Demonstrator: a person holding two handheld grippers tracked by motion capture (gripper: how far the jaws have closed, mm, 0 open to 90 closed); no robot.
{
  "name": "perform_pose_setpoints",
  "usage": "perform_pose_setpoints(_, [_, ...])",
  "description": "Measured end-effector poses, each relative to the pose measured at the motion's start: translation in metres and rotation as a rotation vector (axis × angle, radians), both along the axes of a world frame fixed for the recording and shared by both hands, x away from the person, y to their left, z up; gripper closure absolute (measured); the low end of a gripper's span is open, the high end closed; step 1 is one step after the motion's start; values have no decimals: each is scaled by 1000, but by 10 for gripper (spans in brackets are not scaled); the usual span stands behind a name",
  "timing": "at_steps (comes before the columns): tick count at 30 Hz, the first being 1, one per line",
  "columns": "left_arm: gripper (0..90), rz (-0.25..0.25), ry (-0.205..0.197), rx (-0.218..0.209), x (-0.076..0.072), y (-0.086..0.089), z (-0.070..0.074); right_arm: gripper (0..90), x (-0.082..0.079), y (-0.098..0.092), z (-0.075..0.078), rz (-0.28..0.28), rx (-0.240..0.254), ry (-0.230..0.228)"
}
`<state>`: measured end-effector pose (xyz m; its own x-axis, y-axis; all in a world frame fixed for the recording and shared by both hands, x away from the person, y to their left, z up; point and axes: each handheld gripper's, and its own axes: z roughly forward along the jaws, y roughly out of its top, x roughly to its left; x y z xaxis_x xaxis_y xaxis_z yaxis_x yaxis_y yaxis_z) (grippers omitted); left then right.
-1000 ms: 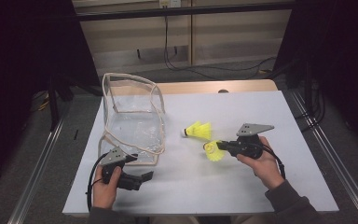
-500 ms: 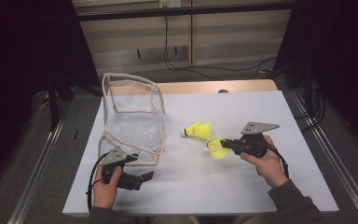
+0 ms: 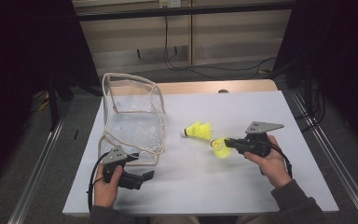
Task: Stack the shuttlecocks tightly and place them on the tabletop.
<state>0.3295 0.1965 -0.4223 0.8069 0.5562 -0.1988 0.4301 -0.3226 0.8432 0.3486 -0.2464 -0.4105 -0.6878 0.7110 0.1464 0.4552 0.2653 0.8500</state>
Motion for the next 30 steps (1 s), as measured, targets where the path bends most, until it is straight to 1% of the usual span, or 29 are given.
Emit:
perform_pose_setpoints(2, [42,0,-1,5,0,0,0,899,0,-1,-1,-5,-6,-2])
perform_pose_setpoints(8, [42,-1,-1,8,0,0,0,899,1,-4,0,-14,-2,-1])
perform_pose_setpoints(11, [41,-2,1,7,0,0,0,899,2,-5,0,-15,-9,-9])
perform_pose_setpoints(20, [41,-2,1,6,1,0,0,898,3,-10,0,-29,-1,-13])
perform_pose_setpoints(24, [41,-2,1,6,1,0,0,899,4,-12,0,-40,-6,-16])
perform_pose_setpoints(30, [41,-3,1,6,1,0,0,898,6,-15,-5,-58,-16,-5])
